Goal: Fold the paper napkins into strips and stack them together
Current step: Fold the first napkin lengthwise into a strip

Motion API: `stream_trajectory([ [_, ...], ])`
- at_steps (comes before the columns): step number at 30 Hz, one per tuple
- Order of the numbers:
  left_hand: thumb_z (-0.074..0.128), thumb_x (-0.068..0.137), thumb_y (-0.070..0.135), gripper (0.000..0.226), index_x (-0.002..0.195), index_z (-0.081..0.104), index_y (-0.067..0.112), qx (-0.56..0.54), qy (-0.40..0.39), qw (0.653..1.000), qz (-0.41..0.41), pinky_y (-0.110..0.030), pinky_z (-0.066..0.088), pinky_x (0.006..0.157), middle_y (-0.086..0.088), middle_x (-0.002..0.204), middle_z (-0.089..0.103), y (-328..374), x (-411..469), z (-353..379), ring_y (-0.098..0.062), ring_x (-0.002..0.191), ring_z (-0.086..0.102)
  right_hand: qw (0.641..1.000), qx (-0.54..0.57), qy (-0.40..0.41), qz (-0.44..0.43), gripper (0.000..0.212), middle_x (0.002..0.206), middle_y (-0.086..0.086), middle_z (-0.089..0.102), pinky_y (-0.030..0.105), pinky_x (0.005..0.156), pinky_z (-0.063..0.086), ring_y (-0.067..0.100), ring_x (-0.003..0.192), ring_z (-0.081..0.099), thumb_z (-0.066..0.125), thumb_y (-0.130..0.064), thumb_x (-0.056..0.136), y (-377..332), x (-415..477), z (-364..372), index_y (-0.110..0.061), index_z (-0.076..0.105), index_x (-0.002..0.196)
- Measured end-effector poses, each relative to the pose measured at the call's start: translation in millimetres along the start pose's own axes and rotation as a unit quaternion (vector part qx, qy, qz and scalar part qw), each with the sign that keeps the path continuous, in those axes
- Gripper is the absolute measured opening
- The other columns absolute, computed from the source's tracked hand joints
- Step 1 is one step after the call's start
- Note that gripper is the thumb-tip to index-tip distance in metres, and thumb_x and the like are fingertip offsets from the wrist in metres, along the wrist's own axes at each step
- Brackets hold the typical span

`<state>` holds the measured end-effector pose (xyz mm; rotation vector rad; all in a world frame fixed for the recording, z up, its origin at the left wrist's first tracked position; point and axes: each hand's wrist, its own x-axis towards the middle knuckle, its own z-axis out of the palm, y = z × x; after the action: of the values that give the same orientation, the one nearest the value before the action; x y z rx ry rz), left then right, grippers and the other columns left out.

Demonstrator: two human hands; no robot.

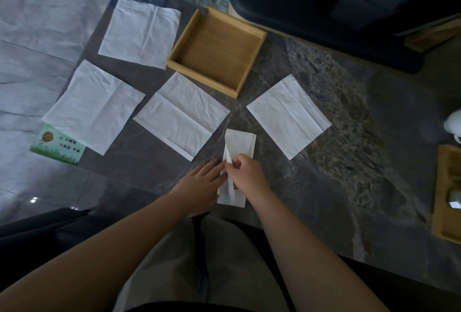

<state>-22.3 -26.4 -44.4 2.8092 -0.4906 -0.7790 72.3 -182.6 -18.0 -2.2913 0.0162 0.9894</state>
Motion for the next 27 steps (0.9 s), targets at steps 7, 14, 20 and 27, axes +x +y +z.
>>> stream_trajectory([
  [7, 0.016, 0.097, 0.059, 0.074, 0.164, 0.017, 0.026, 0.007, -0.031, 0.999, 0.022, -0.054, 0.017, 0.128, -0.002, 0.174, 0.001, -11.3, -7.7, -1.9, -0.031, 0.160, -0.008, 1.000, 0.020, 0.011, 0.005, 0.024, 0.084, -0.001, 0.071, 0.030, 0.070, 0.067, 0.014, 0.068, 0.075, 0.064, -0.036, 0.106, 1.4, 1.9, 6.9, -0.021, 0.060, 0.088],
  [14, 0.023, 0.100, 0.055, 0.069, 0.164, 0.016, 0.030, -0.013, -0.040, 0.999, 0.008, -0.045, 0.008, 0.128, 0.001, 0.175, 0.003, -11.1, -9.4, -9.9, -0.027, 0.160, -0.008, 0.997, 0.071, -0.004, 0.030, 0.031, 0.089, 0.000, 0.076, 0.042, 0.077, 0.070, 0.014, 0.071, 0.078, 0.064, -0.050, 0.103, 7.1, 0.9, 11.9, -0.020, 0.067, 0.095],
  [20, 0.038, 0.103, 0.039, 0.057, 0.158, 0.038, 0.023, -0.056, -0.011, 0.998, 0.017, -0.047, 0.024, 0.126, -0.001, 0.171, 0.025, -18.0, -10.6, -12.8, -0.028, 0.159, 0.014, 0.997, 0.073, -0.013, 0.035, 0.031, 0.087, 0.000, 0.076, 0.046, 0.082, 0.068, 0.016, 0.073, 0.078, 0.061, -0.052, 0.103, 8.0, 2.6, 11.6, -0.022, 0.065, 0.094],
  [27, 0.042, 0.100, 0.038, 0.036, 0.123, 0.066, 0.024, -0.151, 0.112, 0.982, 0.008, -0.044, 0.051, 0.102, 0.002, 0.128, 0.063, -6.4, -23.2, -32.9, -0.019, 0.121, 0.058, 0.993, 0.104, -0.024, 0.046, 0.024, 0.084, 0.006, 0.077, 0.050, 0.084, 0.067, 0.023, 0.074, 0.078, 0.058, -0.036, 0.105, 11.3, 8.7, 8.4, -0.016, 0.066, 0.095],
])
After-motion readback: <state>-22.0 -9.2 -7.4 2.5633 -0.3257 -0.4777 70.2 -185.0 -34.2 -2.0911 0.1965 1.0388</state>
